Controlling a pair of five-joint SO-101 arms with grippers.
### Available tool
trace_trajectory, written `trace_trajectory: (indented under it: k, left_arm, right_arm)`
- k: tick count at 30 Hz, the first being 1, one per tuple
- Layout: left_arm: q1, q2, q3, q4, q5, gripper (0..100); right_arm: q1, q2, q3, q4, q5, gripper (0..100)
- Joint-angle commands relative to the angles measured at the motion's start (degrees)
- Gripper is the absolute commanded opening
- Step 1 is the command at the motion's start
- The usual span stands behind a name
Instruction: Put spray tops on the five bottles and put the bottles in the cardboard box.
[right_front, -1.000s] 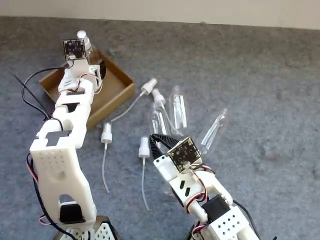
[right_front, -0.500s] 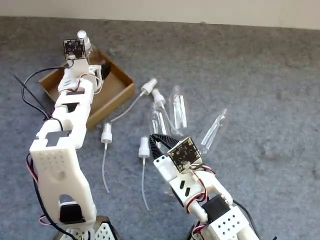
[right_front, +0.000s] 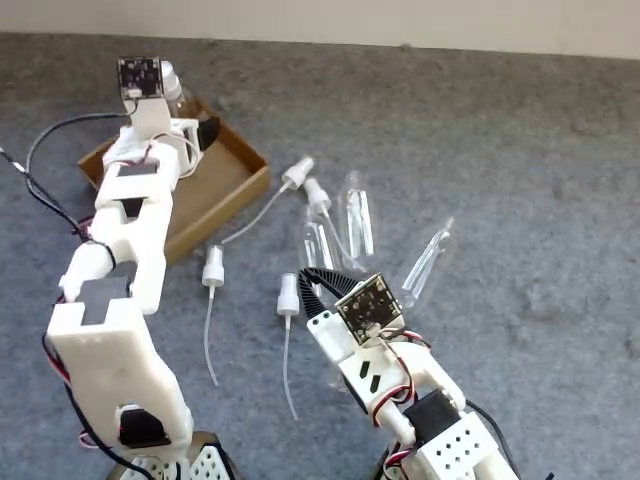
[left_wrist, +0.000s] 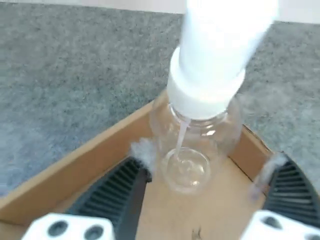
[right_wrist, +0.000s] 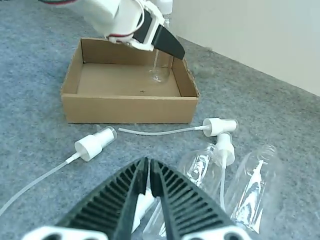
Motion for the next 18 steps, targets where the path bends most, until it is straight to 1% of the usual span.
trace_trajectory:
  k: [1,7,14,18]
  left_arm:
    - [-0.2,-9.1,-0.7,8.8,-0.4,33]
    - [-0.2,-18.0,-0.7,24.1,-0.5,33]
    - [-0.2,-27.3,-0.7,41.1,-0.5,33]
    - [0.2,-32.7,-0.8,51.2,-0.5,33]
  right_arm:
    - [0.7,-0.5,8.9,-1.5,0.6,0.5]
    - [1.0,-0.6,8.9,-1.5,0.6,0.5]
    - [7.4,-0.6,8.8,-1.5,0.4,0.5]
    - [9.7,-0.6,8.8,-1.8,0.3,0.5]
